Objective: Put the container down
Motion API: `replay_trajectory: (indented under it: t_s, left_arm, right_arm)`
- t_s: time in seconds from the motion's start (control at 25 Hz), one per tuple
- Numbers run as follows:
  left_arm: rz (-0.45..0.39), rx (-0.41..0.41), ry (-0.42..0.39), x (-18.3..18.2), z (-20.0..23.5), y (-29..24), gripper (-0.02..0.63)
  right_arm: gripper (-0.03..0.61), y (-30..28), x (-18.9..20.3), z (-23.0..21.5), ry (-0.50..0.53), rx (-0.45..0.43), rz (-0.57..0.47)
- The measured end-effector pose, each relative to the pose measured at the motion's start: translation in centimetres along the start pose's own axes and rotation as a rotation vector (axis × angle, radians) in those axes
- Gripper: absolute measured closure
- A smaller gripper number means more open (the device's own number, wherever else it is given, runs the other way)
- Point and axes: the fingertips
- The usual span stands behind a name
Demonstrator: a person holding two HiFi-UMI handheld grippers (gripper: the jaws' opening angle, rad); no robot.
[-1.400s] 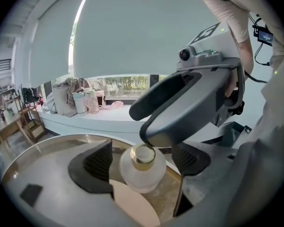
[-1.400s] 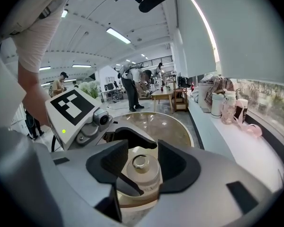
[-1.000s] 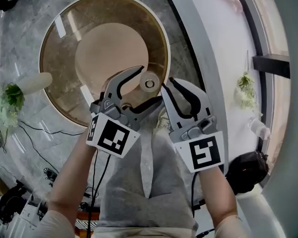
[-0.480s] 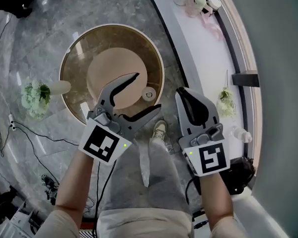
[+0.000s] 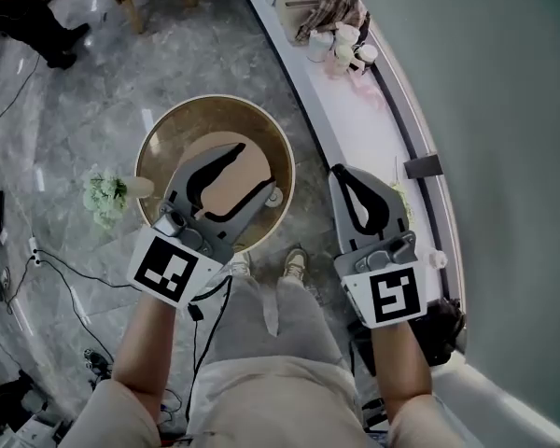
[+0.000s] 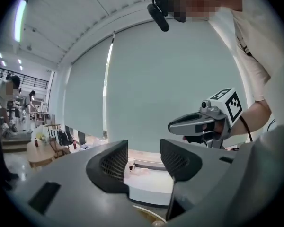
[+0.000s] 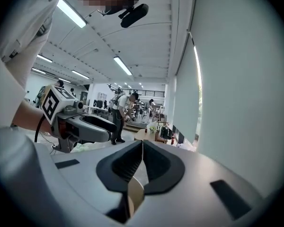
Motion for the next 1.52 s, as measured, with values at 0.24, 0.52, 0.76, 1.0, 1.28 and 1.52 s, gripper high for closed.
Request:
replay_trajectory:
  t_s: [0.24,0.52,0.76,1.0,1.28,1.52]
  left_arm:
    - [-0.029,-0.062,-0.145,-7.9,-0.3,3.5,0.391]
    - [-0.112,-0.17,-0.158,-16.2,-1.1,7.8,0.511]
    - [-0.124,-0.211,-0.193,-19.7,-3.0,10.4,0.584]
    - [-0.092,-0.234,-0.252,-21.2,-3.8,12.2,0.601]
    - [-0.119,-0.247,-0.286,-22.0,-4.7,13.5,0.606]
    - [-0.082,-0.255,-0.26,-20.2,-4.8,14.0,0.606]
  right_arm:
    - [0.566,3.8,-9.2,1.2,0.012,-0.006,-0.118]
    - [0.568,8.4,-17.7,3.0,0.097,-0.035,-0.208]
    - [0.568,11.2,-22.3,4.4,0.123,-0.06,-0.268]
    - [0.567,13.5,-24.6,5.3,0.132,-0.077,-0.305]
    - [0.566,14.4,-24.3,6.8,0.094,-0.122,-0.287]
    - [0.566,14.2,-22.1,7.8,0.066,-0.159,-0.233]
Point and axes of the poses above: the fingertips, and each gripper's own axes: y backward along the fingers, z to its left, x out of its underside, and after that the axes turned 4 degrees about -y, right-handed
